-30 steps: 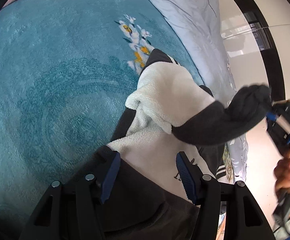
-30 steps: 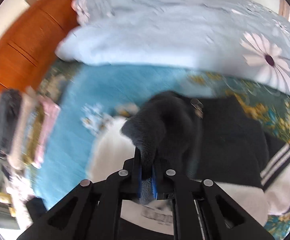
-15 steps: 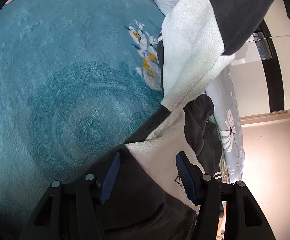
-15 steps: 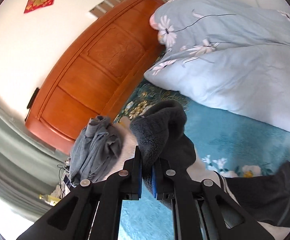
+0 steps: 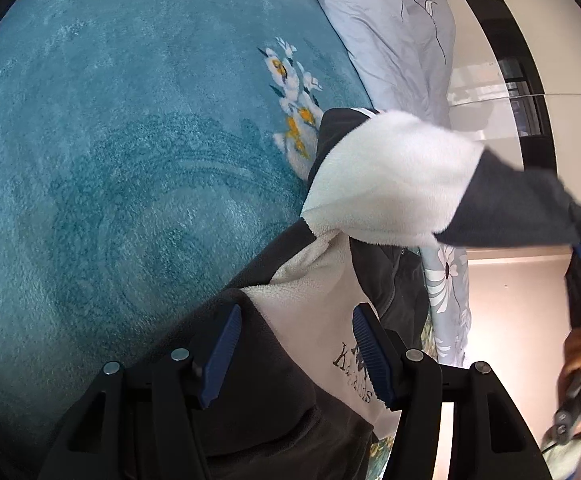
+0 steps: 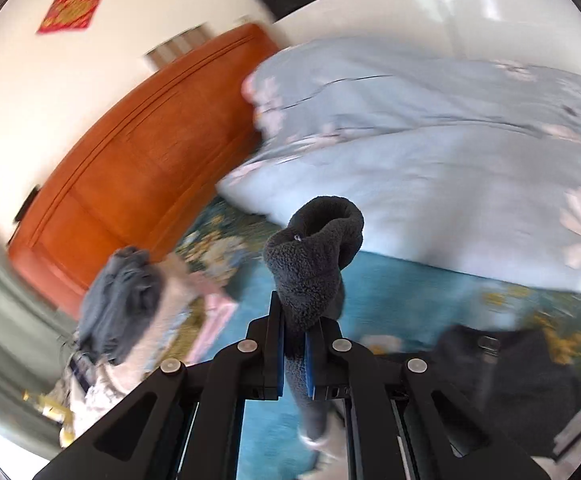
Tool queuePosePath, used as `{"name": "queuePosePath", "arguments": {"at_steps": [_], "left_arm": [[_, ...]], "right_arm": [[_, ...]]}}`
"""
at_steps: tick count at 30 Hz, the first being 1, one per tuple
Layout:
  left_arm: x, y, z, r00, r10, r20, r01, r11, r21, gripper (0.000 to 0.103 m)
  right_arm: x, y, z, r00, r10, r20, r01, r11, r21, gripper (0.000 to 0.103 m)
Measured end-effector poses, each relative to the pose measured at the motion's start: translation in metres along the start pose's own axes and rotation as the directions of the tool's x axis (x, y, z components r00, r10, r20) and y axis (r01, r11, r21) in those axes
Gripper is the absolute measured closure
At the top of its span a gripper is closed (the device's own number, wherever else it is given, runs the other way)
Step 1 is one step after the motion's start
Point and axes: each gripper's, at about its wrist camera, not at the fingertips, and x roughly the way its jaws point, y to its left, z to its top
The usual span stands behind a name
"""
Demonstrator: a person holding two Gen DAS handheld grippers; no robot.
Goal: Fold clothes
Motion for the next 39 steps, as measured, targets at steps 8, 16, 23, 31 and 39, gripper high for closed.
{"name": "queuePosePath", "arguments": {"at_steps": [8, 16, 23, 31, 39], "left_arm": [[0.008, -0.008, -0.005, 1.0, 0.007, -0.021, -0.006, 1.0, 0.019, 0.041], [-0.003, -0.009, -0.01, 1.0, 0.029, 0.003, -0.029, 0.999, 0.035, 0.041], [0.001, -0.014, -0.012, 0.999, 0.052, -0.003, -0.052, 0.997, 0.06, 0.041], [0.006, -0.026, -0.021, 0.994, 0.105, -0.028, -0.1, 0.985, 0.14, 0.041], [0.007, -0.028, -0.023, 0.993, 0.118, -0.025, -0.113, 0.982, 0.153, 0.041]], "right_arm": [[-0.046, -0.178, -0.124, 0.967, -0.208, -0.145, 0.248, 0.902, 0.353, 0.095], [-0.055, -0.242, -0.179, 0.962, -0.211, -0.174, 0.273, 0.795, 0.541, 0.095], [-0.073, -0.232, -0.173, 0.956, -0.261, -0.135, 0.294, 0.849, 0.438, 0.095], [-0.059, -0.272, -0.223, 0.948, -0.215, -0.233, 0.313, 0.749, 0.584, 0.095], [-0.106, -0.282, -0.206, 0.97, -0.16, -0.183, 0.237, 0.793, 0.562, 0.059]]}}
